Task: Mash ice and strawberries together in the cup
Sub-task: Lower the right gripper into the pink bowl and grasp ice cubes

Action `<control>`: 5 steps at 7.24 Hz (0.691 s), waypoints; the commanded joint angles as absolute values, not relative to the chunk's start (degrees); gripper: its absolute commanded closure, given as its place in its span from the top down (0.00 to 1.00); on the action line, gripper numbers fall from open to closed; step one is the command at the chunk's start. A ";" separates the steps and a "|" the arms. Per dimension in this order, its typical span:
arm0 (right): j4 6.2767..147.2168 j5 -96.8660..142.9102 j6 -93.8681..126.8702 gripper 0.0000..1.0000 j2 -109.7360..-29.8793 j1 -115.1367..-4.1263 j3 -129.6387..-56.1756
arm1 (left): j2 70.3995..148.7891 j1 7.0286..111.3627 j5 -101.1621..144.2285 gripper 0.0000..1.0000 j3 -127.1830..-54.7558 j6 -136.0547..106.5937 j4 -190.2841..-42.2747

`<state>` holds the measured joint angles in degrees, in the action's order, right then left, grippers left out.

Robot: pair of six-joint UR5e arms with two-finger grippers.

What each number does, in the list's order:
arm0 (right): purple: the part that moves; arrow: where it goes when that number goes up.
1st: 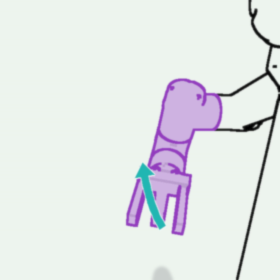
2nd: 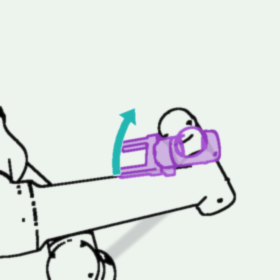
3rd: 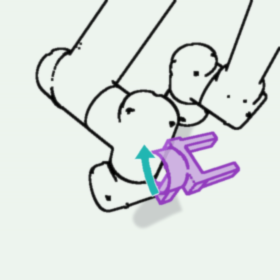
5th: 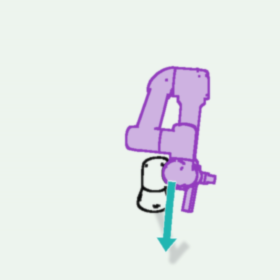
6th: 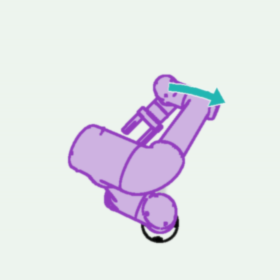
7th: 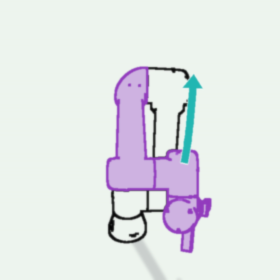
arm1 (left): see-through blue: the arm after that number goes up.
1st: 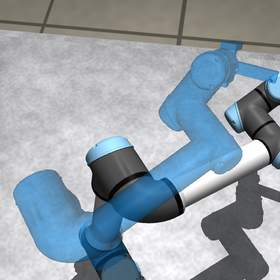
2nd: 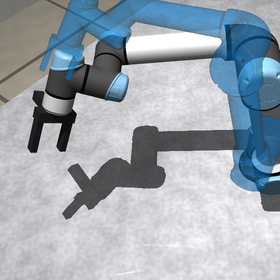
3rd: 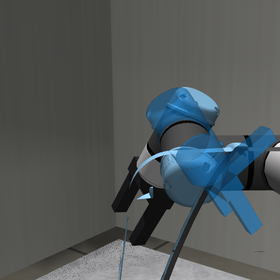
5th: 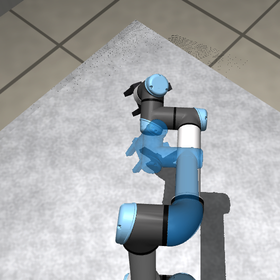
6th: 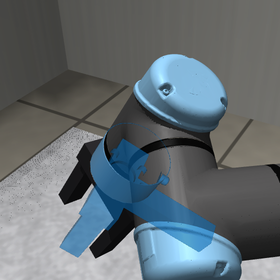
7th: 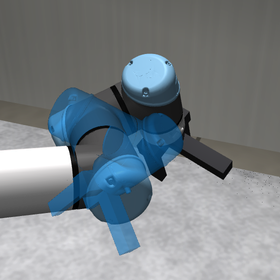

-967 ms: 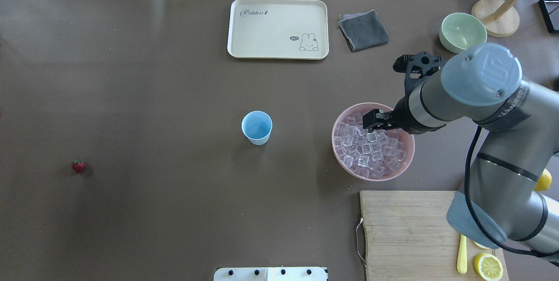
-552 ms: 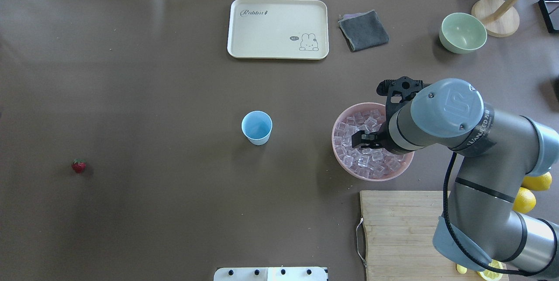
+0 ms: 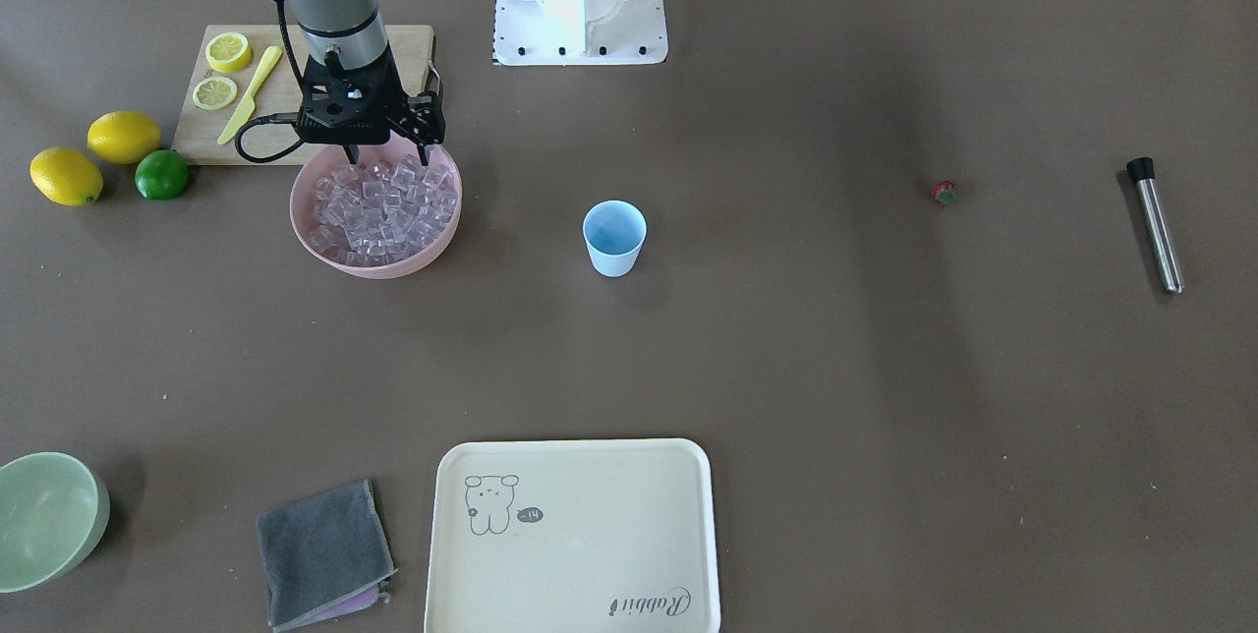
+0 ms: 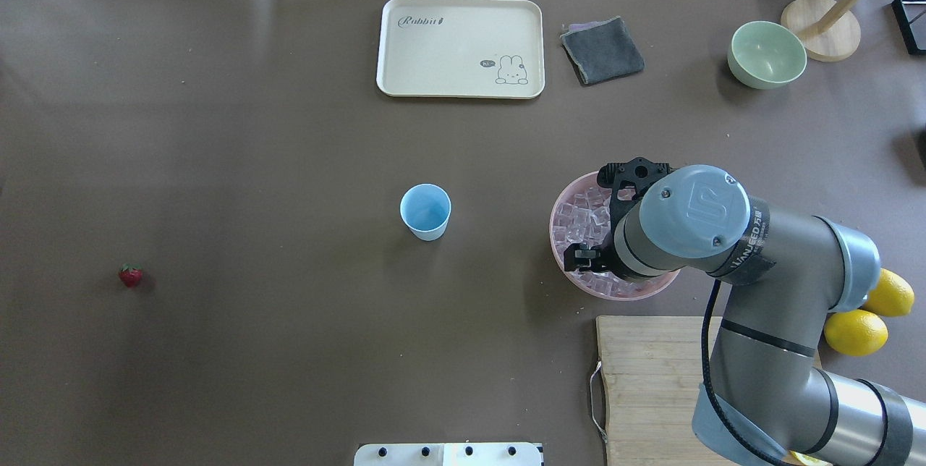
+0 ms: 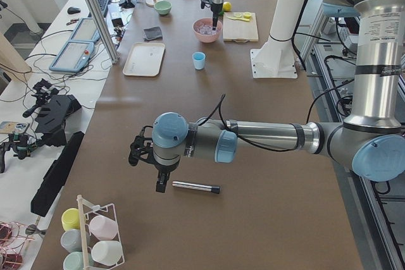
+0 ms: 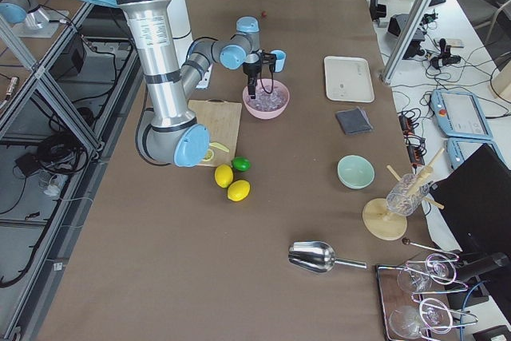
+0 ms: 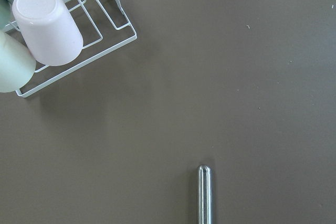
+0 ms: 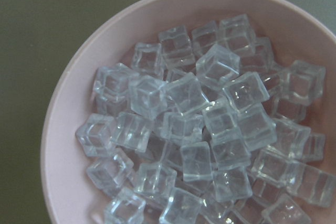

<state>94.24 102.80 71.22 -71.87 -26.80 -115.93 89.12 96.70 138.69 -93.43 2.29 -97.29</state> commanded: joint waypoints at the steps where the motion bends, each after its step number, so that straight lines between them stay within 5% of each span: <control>1: 94.31 102.83 70.66 0.86 -71.72 -27.85 -114.96 | 88.60 96.85 138.69 0.99 -93.43 2.29 -97.29; 3: 94.31 102.83 70.75 0.79 -71.11 -28.30 -114.17 | 88.33 96.94 138.78 0.99 -93.60 2.29 -97.38; 5: 95.00 102.92 71.45 0.58 -70.84 -28.30 -113.38 | 88.33 96.94 138.78 0.99 -93.78 2.29 -97.38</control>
